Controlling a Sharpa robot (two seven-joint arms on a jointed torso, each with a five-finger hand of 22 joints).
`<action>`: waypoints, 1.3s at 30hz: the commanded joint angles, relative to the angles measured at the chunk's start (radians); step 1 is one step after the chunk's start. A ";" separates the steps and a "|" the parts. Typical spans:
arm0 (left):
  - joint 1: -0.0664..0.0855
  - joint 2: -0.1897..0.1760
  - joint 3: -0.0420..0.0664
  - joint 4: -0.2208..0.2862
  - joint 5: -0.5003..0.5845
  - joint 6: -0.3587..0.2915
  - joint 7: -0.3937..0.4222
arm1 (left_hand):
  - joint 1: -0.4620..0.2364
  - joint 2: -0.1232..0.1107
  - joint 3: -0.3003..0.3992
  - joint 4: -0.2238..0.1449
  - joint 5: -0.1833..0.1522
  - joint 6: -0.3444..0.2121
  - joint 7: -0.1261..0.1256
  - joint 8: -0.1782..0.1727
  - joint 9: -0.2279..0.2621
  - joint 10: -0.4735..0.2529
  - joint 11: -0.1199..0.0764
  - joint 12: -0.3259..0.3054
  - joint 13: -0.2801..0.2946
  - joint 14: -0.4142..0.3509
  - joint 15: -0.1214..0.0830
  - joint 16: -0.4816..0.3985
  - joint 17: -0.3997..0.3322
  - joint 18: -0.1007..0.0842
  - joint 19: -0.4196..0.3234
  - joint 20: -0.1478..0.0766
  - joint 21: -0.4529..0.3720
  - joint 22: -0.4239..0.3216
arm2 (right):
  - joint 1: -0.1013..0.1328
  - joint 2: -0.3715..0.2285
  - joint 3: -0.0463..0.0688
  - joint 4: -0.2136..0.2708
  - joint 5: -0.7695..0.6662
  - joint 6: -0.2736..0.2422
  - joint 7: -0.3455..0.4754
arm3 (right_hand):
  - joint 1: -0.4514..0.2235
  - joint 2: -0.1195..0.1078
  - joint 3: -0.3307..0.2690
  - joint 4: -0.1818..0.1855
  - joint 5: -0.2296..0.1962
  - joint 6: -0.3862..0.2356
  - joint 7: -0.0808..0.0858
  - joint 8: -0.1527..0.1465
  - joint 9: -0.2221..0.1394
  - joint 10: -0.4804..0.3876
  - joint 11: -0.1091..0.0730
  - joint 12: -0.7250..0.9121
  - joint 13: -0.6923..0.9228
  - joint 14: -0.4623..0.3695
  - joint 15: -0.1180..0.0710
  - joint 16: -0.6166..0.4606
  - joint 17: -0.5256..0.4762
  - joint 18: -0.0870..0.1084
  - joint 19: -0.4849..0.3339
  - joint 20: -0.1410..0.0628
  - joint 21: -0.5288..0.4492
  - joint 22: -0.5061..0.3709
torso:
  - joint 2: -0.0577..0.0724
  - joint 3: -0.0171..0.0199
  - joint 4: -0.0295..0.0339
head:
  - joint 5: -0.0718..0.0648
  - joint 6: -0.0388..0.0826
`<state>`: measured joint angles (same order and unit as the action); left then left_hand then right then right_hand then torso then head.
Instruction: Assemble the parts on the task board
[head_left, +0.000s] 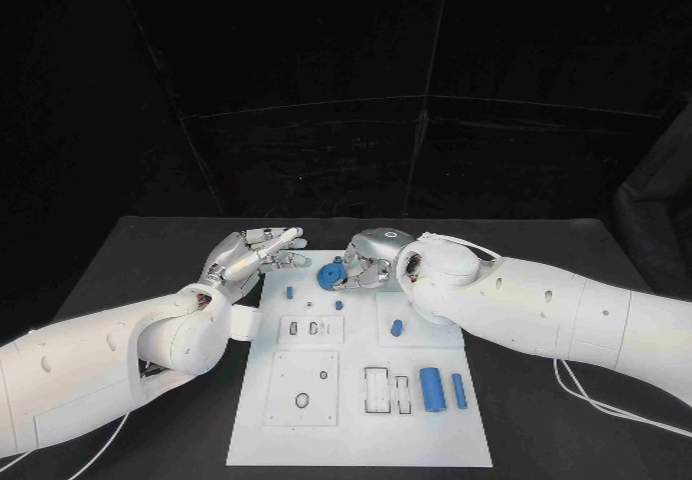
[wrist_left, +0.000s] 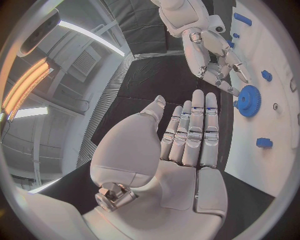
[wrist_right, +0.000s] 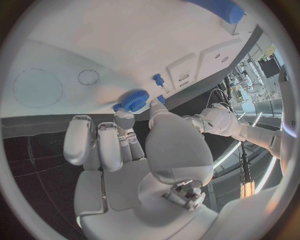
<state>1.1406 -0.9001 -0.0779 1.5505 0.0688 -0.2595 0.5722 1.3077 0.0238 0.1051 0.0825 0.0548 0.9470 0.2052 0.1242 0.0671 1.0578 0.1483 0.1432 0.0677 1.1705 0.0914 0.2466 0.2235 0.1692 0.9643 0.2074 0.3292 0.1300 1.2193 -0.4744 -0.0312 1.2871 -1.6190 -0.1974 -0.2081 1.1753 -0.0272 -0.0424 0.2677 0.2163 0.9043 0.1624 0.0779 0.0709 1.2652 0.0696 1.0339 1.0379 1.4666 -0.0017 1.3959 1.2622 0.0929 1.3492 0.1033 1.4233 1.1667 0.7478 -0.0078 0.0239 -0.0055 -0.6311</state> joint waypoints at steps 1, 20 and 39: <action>0.002 0.001 0.001 0.000 0.001 0.011 0.002 | 0.001 0.009 0.002 -0.005 -0.006 0.002 0.002 -0.005 -0.002 0.006 0.003 -0.007 -0.001 -0.002 0.005 -0.006 0.002 0.014 0.007 0.000 -0.006 -0.002 | 0.001 -0.001 0.000 0.007 0.003 -0.057 0.016 | 0.014 0.002 0.000 -0.008 0.012 0.004 -0.001 -0.008 -0.001 0.009 0.003 0.011 0.006 0.045 -0.004 0.007 0.003 -0.012 0.011 0.000 0.005 0.003 | 0.000 0.0001 0.0006 | 0.000 0.000; 0.002 0.006 0.001 -0.008 0.001 0.014 -0.003 | 0.001 0.009 0.002 -0.005 -0.006 0.002 0.002 -0.005 -0.002 0.006 0.003 -0.007 -0.001 -0.002 0.005 -0.006 0.002 0.014 0.007 0.000 -0.006 -0.002 | -0.001 -0.010 0.000 0.017 0.006 -0.071 0.028 | 0.040 0.009 -0.001 -0.029 0.000 0.001 0.000 -0.012 -0.003 0.006 0.004 0.012 0.009 0.046 -0.004 0.010 0.010 -0.013 0.013 0.000 0.008 0.007 | 0.001 -0.0002 0.0011 | 0.000 -0.002; 0.002 0.009 0.001 -0.008 0.001 0.016 -0.004 | 0.001 0.010 0.002 -0.007 -0.006 0.001 0.003 -0.008 -0.002 0.005 0.003 -0.010 -0.001 -0.002 0.005 -0.009 0.003 0.014 0.007 0.001 -0.007 -0.003 | -0.008 0.037 0.000 -0.024 0.007 0.010 0.005 | 0.045 0.008 -0.004 -0.035 -0.009 -0.030 0.003 -0.018 -0.007 0.001 0.006 0.007 0.005 0.045 -0.002 0.009 0.010 -0.013 0.012 0.000 0.007 0.006 | 0.000 -0.0009 0.0021 | -0.001 -0.005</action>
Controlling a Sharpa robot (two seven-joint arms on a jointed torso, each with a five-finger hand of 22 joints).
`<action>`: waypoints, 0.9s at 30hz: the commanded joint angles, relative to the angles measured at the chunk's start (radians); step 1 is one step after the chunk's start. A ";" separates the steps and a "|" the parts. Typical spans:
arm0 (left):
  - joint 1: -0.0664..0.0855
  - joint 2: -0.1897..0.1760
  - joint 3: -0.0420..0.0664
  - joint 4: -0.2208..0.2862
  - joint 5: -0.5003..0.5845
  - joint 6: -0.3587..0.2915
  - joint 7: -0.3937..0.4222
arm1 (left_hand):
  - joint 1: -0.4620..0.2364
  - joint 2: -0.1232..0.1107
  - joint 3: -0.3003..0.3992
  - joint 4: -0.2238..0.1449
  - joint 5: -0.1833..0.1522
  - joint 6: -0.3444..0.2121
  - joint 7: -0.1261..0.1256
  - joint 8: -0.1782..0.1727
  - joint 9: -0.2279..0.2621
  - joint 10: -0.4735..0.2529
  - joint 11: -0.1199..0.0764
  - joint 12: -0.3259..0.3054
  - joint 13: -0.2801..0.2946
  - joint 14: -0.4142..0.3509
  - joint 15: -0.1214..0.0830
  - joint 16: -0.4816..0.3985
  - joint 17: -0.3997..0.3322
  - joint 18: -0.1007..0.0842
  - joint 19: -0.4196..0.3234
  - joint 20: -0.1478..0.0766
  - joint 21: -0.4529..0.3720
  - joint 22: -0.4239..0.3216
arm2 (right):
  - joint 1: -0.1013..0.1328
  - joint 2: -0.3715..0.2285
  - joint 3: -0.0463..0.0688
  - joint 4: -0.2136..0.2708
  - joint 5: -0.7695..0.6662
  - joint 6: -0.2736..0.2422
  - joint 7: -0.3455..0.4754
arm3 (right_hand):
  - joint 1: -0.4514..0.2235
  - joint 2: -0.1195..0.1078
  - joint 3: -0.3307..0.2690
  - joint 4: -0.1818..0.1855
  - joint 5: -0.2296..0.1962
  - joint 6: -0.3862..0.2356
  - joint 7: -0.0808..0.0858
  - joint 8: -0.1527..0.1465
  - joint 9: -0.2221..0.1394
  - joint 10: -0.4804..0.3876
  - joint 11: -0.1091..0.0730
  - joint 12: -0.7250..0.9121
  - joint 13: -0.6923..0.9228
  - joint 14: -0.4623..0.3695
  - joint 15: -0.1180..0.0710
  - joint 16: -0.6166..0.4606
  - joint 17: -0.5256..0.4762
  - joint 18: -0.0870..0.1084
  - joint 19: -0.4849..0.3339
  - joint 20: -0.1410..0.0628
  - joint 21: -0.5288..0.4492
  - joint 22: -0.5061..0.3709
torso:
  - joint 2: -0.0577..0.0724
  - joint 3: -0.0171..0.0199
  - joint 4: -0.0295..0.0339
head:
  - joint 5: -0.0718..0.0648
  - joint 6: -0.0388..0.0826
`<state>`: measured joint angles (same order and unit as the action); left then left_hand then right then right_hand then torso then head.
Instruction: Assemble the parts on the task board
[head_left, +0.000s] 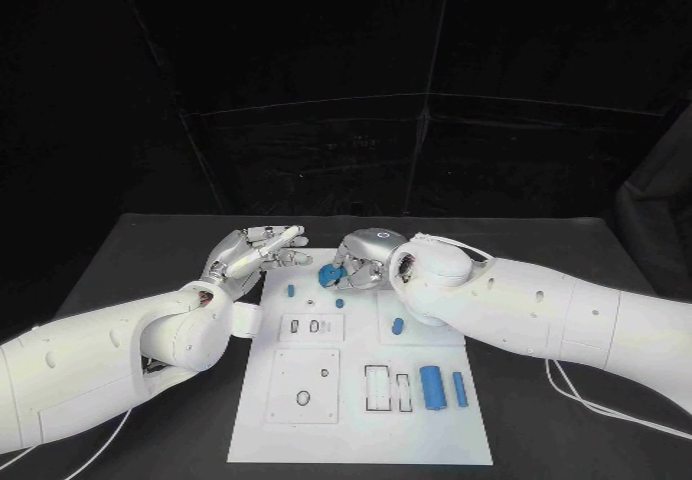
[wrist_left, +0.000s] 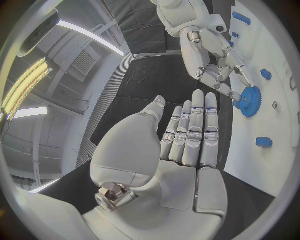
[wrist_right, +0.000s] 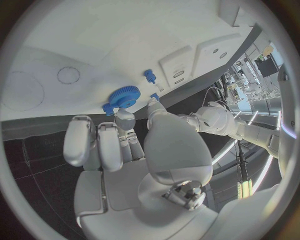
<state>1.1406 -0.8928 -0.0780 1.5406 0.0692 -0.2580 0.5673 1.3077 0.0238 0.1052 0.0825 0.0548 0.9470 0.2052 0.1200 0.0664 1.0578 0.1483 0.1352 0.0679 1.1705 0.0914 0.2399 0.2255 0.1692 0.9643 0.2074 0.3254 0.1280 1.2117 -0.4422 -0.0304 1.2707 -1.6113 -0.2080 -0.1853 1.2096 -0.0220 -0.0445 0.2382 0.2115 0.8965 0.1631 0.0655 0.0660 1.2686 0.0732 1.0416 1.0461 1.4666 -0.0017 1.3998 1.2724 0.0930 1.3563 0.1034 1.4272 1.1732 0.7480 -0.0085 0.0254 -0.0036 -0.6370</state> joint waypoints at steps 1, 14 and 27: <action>0.002 0.001 0.001 0.002 0.001 0.015 0.001 | 0.001 0.010 0.002 -0.007 -0.006 0.001 0.003 -0.003 -0.001 0.005 0.003 -0.002 -0.002 -0.002 0.005 -0.002 0.001 0.014 0.007 0.001 -0.003 -0.001 | -0.001 0.007 0.000 -0.011 -0.002 0.021 -0.022 | 0.012 0.004 -0.001 -0.007 -0.004 -0.045 0.004 -0.008 -0.004 -0.004 0.003 -0.002 -0.004 0.045 -0.001 0.005 0.000 -0.013 0.005 0.001 0.003 -0.001 | 0.000 0.0000 0.0004 | -0.002 0.001; 0.002 -0.001 0.001 0.001 0.001 0.017 -0.003 | 0.001 0.010 0.002 -0.007 -0.006 0.001 0.003 -0.003 -0.001 0.005 0.003 -0.002 -0.002 -0.002 0.005 -0.002 0.001 0.014 0.007 0.001 -0.003 -0.001 | -0.006 -0.016 0.000 0.008 0.002 -0.108 0.011 | 0.029 0.010 0.006 -0.021 0.038 -0.012 0.004 0.000 0.002 0.000 0.004 0.007 0.004 0.045 0.000 0.005 0.002 -0.013 0.005 0.003 0.004 0.000 | -0.001 0.0013 -0.0020 | 0.003 0.001; 0.002 -0.007 0.001 -0.003 0.001 0.019 -0.003 | 0.001 0.010 0.002 -0.008 -0.006 0.000 0.003 -0.005 -0.001 0.005 0.004 -0.004 -0.002 -0.003 0.006 -0.004 0.002 0.014 0.007 0.001 -0.004 -0.002 | -0.008 -0.230 0.000 0.139 0.362 -0.216 0.342 | 0.145 0.005 0.069 -0.114 0.059 0.032 -0.009 0.013 0.007 -0.023 -0.010 -0.025 -0.019 0.039 -0.011 -0.011 -0.017 -0.009 -0.008 -0.006 -0.005 -0.017 | -0.005 0.0021 -0.0088 | 0.004 0.011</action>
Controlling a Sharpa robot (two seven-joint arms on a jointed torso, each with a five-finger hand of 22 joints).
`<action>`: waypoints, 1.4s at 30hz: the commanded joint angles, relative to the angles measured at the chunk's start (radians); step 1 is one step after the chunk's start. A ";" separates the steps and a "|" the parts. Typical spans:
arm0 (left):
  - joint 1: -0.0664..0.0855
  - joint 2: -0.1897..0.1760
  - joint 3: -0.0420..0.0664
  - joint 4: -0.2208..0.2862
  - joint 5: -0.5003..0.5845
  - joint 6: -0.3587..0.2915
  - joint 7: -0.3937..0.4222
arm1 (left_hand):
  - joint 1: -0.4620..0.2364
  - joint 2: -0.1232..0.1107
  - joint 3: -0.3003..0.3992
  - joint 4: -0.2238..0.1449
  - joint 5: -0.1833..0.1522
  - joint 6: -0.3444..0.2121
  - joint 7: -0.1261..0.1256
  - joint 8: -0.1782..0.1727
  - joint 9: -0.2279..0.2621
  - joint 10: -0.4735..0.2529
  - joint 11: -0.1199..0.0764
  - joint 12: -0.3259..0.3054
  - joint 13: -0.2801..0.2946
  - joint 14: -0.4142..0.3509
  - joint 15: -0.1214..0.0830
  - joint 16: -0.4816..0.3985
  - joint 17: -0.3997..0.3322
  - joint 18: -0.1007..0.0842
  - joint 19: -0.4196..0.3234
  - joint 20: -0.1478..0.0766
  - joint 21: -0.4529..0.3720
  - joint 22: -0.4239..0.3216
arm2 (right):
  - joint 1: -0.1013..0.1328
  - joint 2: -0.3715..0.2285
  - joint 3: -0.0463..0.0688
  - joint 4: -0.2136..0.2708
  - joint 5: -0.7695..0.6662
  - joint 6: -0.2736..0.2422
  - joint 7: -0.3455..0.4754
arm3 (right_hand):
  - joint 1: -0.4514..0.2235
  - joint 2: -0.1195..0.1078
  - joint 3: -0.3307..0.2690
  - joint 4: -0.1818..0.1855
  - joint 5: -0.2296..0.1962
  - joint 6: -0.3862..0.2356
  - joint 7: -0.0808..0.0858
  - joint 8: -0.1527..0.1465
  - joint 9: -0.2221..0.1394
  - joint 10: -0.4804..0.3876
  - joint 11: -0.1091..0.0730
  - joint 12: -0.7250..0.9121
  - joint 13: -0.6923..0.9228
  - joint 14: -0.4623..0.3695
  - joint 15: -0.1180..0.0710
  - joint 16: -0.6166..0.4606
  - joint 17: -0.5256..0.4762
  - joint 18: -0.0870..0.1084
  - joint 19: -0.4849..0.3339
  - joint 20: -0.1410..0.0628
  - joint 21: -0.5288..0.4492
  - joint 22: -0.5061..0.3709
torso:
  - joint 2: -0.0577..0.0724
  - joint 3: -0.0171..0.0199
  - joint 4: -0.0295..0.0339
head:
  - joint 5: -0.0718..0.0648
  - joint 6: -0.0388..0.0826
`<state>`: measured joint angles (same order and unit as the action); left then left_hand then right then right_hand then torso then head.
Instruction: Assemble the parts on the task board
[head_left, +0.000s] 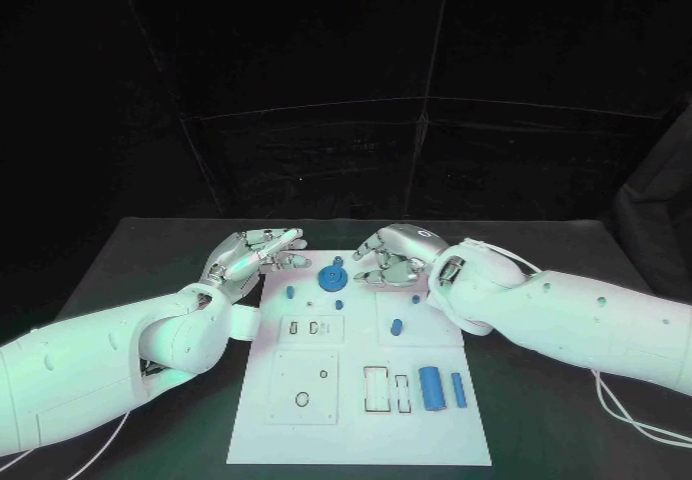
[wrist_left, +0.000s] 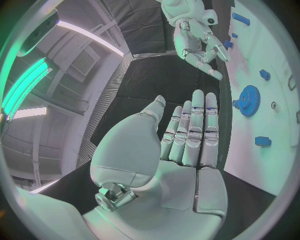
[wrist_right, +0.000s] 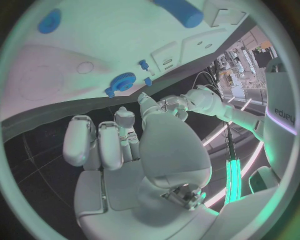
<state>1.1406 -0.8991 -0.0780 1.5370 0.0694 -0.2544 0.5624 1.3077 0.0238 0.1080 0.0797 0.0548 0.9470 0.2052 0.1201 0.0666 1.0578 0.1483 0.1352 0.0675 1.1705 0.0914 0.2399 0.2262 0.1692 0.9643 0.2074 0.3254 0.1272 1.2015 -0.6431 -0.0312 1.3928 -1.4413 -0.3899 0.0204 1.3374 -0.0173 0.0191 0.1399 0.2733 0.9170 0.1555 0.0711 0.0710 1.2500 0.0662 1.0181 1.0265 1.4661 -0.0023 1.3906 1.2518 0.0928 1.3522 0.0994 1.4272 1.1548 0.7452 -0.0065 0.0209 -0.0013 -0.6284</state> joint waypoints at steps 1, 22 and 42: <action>0.002 -0.001 0.001 0.000 0.001 0.016 0.002 | 0.001 0.010 -0.001 -0.006 -0.006 0.000 0.003 -0.005 -0.001 0.005 0.004 -0.004 -0.001 -0.003 0.006 -0.004 0.001 0.014 0.007 0.001 -0.004 -0.001 | 0.002 -0.054 0.000 0.026 0.223 -0.019 0.145 | 0.027 -0.002 0.010 -0.024 -0.008 0.016 -0.002 0.009 0.002 -0.001 -0.004 0.001 0.004 0.042 -0.011 0.001 0.010 -0.010 -0.002 -0.003 -0.003 0.005 | -0.003 0.0007 -0.0061 | 0.003 0.003; -0.001 0.022 0.001 -0.016 0.001 0.031 -0.003 | 0.003 0.010 0.000 -0.009 -0.006 0.000 0.002 -0.007 -0.001 0.004 0.004 -0.007 -0.001 -0.004 0.006 -0.007 0.002 0.013 0.006 0.002 -0.006 -0.002 | -0.021 -0.212 -0.001 -0.055 0.328 0.128 0.185 | 0.087 -0.047 0.025 -0.094 -0.066 0.020 -0.005 0.004 -0.003 0.002 -0.007 -0.010 -0.006 0.044 -0.015 0.005 0.021 -0.012 0.002 -0.008 -0.001 0.014 | -0.009 0.0198 -0.0264 | -0.010 0.003; -0.005 0.030 0.001 -0.025 0.001 0.034 -0.005 | 0.003 0.011 0.000 -0.010 -0.006 -0.001 0.002 -0.007 -0.001 0.004 0.004 -0.008 -0.001 -0.005 0.006 -0.008 0.002 0.013 0.006 0.002 -0.007 -0.003 | -0.041 -0.164 -0.001 -0.143 0.304 0.147 0.170 | 0.078 -0.042 0.029 -0.096 -0.059 -0.006 0.001 -0.005 -0.005 0.000 -0.002 -0.019 -0.013 0.045 -0.011 0.005 0.024 -0.012 0.002 -0.004 -0.001 0.013 | -0.010 0.0168 -0.0274 | -0.015 -0.004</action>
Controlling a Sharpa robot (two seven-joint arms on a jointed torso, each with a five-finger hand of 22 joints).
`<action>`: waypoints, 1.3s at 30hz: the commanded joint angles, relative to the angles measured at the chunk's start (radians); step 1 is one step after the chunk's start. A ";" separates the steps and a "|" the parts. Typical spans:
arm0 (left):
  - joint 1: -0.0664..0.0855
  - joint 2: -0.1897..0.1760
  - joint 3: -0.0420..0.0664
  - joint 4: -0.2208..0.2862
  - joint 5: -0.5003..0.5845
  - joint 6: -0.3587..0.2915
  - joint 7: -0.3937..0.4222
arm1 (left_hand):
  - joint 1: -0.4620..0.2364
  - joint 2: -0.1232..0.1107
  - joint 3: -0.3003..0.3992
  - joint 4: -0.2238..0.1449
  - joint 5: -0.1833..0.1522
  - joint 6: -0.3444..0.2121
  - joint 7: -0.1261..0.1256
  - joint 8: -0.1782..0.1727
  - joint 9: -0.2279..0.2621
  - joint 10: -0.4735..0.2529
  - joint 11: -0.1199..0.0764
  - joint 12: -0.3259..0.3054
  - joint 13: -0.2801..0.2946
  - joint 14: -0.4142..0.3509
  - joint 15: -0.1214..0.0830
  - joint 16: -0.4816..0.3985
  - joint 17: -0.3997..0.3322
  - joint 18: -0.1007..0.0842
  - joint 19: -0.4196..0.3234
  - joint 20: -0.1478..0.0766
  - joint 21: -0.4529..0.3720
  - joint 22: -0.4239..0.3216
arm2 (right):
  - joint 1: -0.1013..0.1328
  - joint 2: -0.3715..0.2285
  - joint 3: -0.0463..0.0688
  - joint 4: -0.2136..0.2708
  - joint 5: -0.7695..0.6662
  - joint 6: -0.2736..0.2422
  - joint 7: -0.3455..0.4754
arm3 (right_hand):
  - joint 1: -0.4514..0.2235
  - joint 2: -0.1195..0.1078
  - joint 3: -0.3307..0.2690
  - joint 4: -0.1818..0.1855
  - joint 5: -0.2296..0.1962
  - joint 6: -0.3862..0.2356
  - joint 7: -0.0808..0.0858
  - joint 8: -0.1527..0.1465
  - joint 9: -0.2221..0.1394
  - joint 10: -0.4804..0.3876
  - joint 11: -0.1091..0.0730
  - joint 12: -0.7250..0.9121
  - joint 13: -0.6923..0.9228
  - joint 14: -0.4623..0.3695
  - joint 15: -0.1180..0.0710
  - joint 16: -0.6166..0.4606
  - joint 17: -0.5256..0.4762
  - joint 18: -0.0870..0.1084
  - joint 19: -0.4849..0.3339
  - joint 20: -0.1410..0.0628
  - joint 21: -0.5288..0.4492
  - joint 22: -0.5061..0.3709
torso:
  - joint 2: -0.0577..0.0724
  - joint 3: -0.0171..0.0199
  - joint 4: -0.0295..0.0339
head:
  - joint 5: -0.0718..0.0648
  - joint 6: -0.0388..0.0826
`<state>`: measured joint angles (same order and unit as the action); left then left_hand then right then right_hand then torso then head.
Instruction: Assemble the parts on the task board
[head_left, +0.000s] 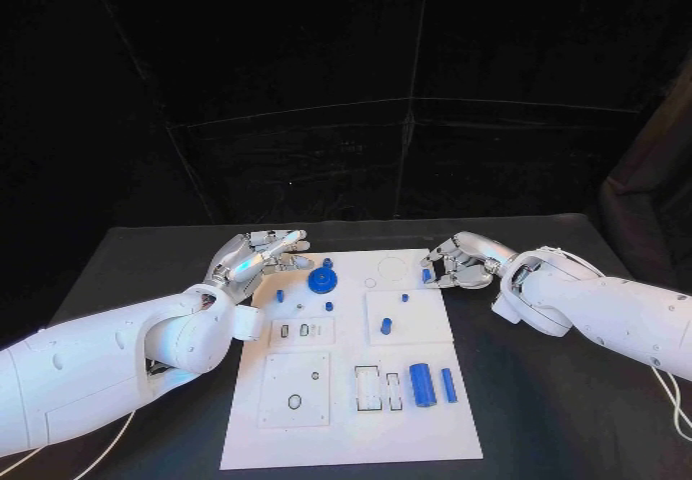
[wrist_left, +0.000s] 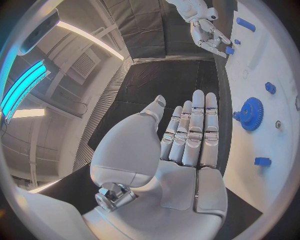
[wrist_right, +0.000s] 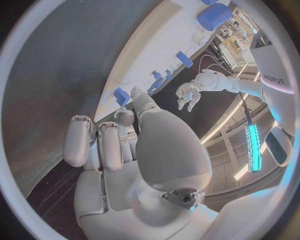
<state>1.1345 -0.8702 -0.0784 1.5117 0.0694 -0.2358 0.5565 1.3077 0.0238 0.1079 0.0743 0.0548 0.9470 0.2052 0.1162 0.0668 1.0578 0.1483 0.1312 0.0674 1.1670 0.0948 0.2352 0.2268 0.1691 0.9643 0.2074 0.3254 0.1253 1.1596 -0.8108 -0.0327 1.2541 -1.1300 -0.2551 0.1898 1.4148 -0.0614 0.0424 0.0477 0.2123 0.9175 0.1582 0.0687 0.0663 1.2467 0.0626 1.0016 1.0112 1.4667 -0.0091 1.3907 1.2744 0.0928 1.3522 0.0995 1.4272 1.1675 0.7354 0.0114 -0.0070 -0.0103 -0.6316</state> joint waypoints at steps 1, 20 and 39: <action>0.001 0.002 0.001 0.000 0.001 0.016 0.001 | 0.003 0.011 0.000 -0.004 -0.006 -0.001 0.002 -0.004 -0.001 0.004 0.004 -0.003 -0.001 -0.001 0.003 -0.003 0.002 0.013 0.006 0.002 -0.007 -0.001 | 0.001 0.005 0.001 -0.007 -0.008 0.012 -0.001 | 0.001 0.005 0.007 -0.004 0.002 -0.006 -0.001 -0.002 0.000 0.004 0.002 -0.002 0.003 0.044 -0.004 0.005 0.002 -0.012 0.002 -0.004 -0.001 0.001 | 0.000 -0.0011 0.0011 | -0.008 -0.002; 0.001 0.004 0.001 -0.005 0.001 0.019 -0.003 | 0.003 0.011 0.000 -0.004 -0.006 -0.001 0.002 -0.004 -0.001 0.004 0.004 -0.003 -0.001 -0.001 0.003 -0.003 0.002 0.013 0.006 0.002 -0.007 -0.001 | 0.001 0.030 0.001 -0.034 -0.023 0.032 -0.022 | 0.000 0.039 0.055 -0.018 -0.022 0.058 -0.011 0.030 0.008 0.031 -0.008 0.040 0.042 0.047 -0.011 0.010 0.013 -0.014 0.008 -0.009 0.004 0.011 | -0.001 -0.0002 -0.0003 | -0.010 -0.008; 0.001 0.005 0.001 -0.009 0.001 0.019 -0.007 | 0.002 0.011 0.000 -0.006 -0.006 -0.001 0.003 -0.005 -0.001 0.003 0.004 -0.005 -0.001 -0.002 0.003 -0.005 0.002 0.013 0.005 0.002 -0.008 -0.002 | 0.001 0.039 0.001 -0.044 -0.033 0.060 -0.041 | -0.003 0.043 0.075 -0.025 -0.033 0.076 -0.015 0.036 0.007 0.040 -0.011 0.056 0.057 0.048 -0.014 0.013 0.019 -0.016 0.013 -0.012 0.008 0.020 | -0.001 0.0003 0.0002 | -0.013 -0.014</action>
<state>1.1344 -0.8664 -0.0782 1.5024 0.0695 -0.2307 0.5506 1.3077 0.0238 0.1079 0.0743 0.0548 0.9470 0.2052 0.1162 0.0669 1.0578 0.1483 0.1314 0.0676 1.1670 0.0948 0.2351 0.2281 0.1692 0.9642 0.2074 0.3213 0.1246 1.1588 -0.7730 -0.0325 1.2099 -1.1564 -0.2077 0.1541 1.4141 -0.0292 0.1128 0.0219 0.1822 0.9873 0.1455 0.1014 0.0725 1.2794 0.0518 1.0535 1.0672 1.4668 -0.0165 1.3995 1.2929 0.0928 1.3599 0.0919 1.4314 1.1868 0.7343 0.0118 -0.0069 -0.0230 -0.6448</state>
